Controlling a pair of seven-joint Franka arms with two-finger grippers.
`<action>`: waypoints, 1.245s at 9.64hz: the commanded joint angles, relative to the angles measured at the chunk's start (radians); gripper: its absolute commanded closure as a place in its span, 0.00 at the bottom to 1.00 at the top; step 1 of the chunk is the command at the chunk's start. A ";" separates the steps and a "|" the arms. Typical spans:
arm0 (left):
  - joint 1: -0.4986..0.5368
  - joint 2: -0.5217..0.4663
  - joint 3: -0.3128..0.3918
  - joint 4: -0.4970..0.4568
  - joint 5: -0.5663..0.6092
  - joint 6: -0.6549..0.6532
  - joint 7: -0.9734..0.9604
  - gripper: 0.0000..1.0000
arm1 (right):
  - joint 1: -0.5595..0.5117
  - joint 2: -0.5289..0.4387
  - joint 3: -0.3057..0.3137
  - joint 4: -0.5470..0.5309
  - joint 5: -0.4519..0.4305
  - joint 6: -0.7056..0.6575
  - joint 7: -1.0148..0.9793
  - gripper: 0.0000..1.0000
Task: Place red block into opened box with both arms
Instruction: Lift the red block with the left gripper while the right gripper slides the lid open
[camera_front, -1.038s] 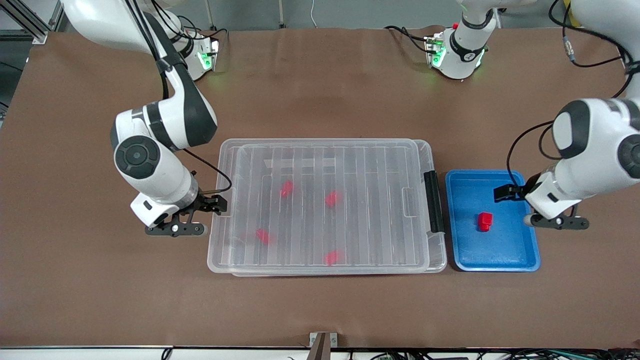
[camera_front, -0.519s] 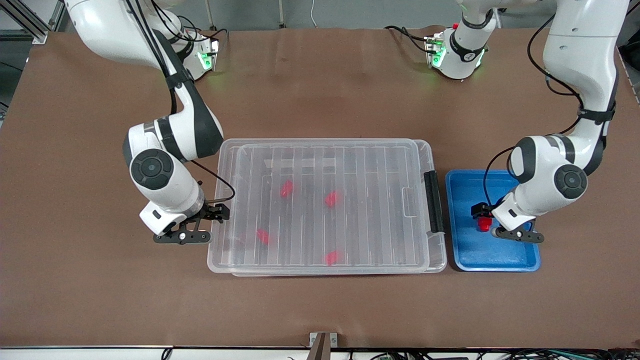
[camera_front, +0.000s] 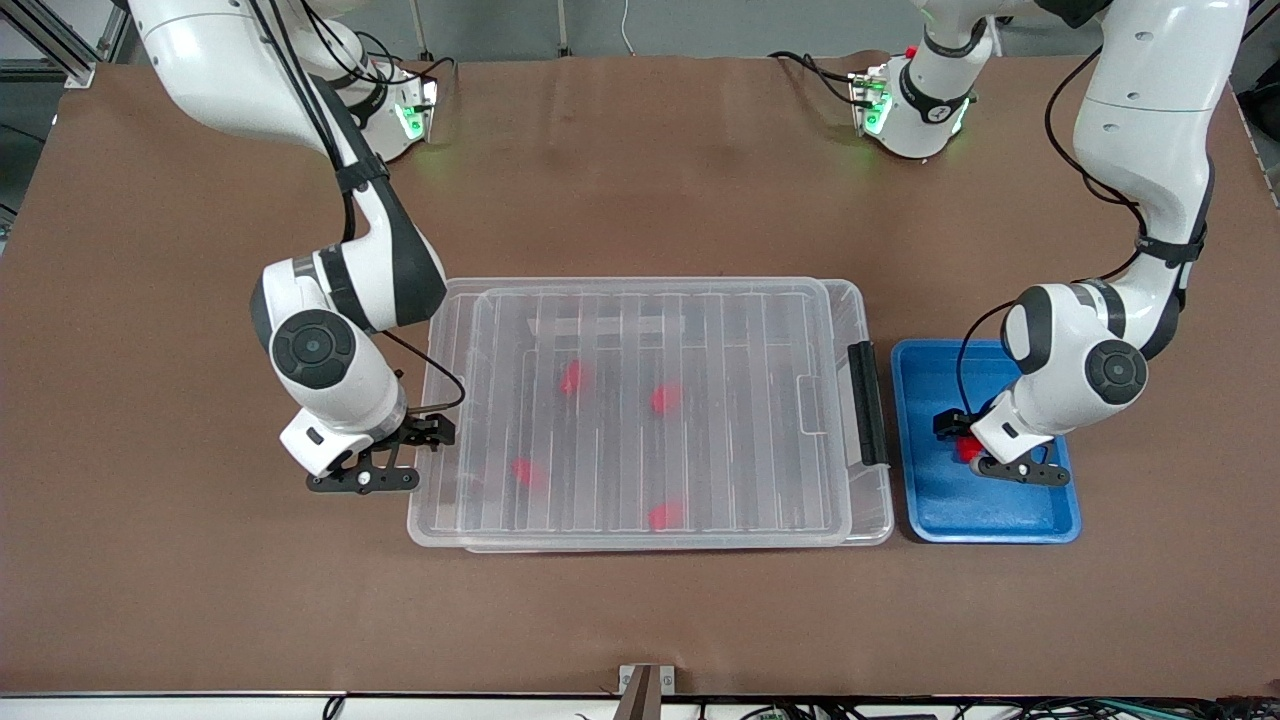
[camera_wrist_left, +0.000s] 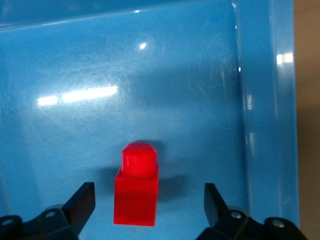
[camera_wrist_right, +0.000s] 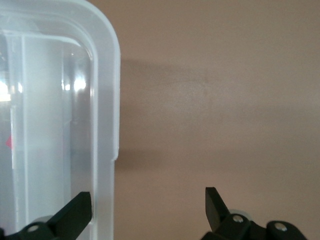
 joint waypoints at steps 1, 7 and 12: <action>0.003 0.032 0.001 -0.012 -0.012 0.027 0.012 0.17 | -0.048 -0.015 0.007 -0.036 -0.036 0.009 -0.076 0.00; 0.012 0.013 0.002 -0.020 -0.009 0.027 0.031 1.00 | -0.183 -0.047 0.001 -0.027 -0.036 -0.072 -0.331 0.00; -0.004 -0.311 -0.039 -0.019 -0.009 -0.157 -0.063 1.00 | -0.232 -0.065 0.001 -0.021 -0.035 -0.073 -0.434 0.00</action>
